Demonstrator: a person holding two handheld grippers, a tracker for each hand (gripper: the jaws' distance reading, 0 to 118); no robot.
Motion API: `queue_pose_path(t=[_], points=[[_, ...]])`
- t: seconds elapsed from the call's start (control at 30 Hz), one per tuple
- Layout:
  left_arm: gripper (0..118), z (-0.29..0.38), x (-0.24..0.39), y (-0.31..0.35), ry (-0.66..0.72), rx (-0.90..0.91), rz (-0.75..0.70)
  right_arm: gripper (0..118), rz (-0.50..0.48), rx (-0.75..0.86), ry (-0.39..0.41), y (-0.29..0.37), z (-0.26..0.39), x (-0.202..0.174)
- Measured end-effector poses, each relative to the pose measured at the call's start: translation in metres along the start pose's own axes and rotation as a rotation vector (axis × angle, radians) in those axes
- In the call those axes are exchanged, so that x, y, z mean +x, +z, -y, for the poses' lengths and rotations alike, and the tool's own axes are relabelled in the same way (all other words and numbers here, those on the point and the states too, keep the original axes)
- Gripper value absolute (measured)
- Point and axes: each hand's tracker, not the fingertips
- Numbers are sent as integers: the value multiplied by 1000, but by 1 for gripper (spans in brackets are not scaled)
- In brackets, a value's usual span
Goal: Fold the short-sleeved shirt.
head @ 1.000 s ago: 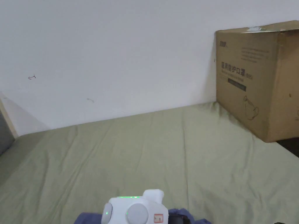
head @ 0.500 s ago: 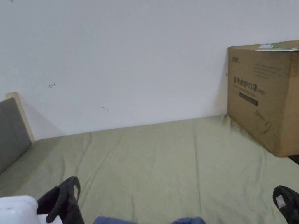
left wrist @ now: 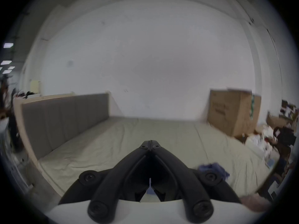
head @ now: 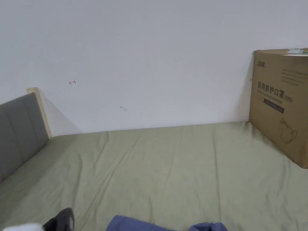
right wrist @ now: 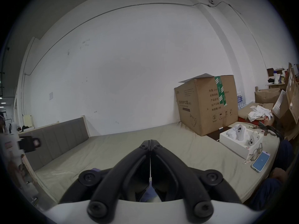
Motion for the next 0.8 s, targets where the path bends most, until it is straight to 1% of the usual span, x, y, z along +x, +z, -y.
queue_pose_path(t=[0.03,0.07,0.1,0.17,0.2,0.23,0.27,0.3,0.33,0.37,0.4,0.43,0.5,0.53,0.63,0.67,0.7,0.73,0.77,0.8], points=[[0,-10,-1,-24,-29,-105,51,0,-16,-16,1,-2,0,-1],[0,-17,-3,-53,-30,-227,121,0,-38,-36,7,-4,-1,-2],[0,-22,-7,-89,-2,-374,187,0,-59,-56,17,-7,0,-3],[0,-16,-17,-155,94,-625,319,0,-84,-80,37,-13,3,-3],[0,-2,-23,-189,172,-710,392,0,-83,-84,45,-15,5,-3],[10,9,-28,-214,228,-791,418,0,-79,-91,46,-18,7,-1],[27,19,-35,-238,261,-826,378,0,-74,-107,38,-21,9,2],[39,29,-36,-257,261,-846,355,0,-65,-123,23,-24,12,6],[53,37,-37,-275,229,-848,309,0,-54,-134,8,-27,14,10],[99,47,-36,-294,193,-857,273,0,-41,-147,-6,-30,17,16],[116,57,-35,-306,174,-853,238,0,-26,-157,-16,-33,20,21],[111,55,-40,-313,178,-799,222,0,-7,-171,-24,-35,23,26],[112,70,-39,-340,151,-850,171,0,20,-212,-43,-43,29,38],[112,91,-34,-350,127,-868,155,0,34,-233,-48,-46,31,43],[111,133,-20,-369,-23,-984,70,0,65,-261,-58,-54,35,55],[107,148,-13,-376,-82,-1039,65,0,72,-272,-62,-56,37,58],[105,161,-7,-375,-133,-1077,85,0,78,-280,-64,-58,40,63],[105,163,-3,-368,-152,-1002,84,0,82,-288,-65,-60,41,64],[101,154,-2,-361,-130,-897,57,0,82,-297,-65,-62,42,65],[84,148,1,-353,-118,-906,30,0,78,-305,-63,-64,42,65]])
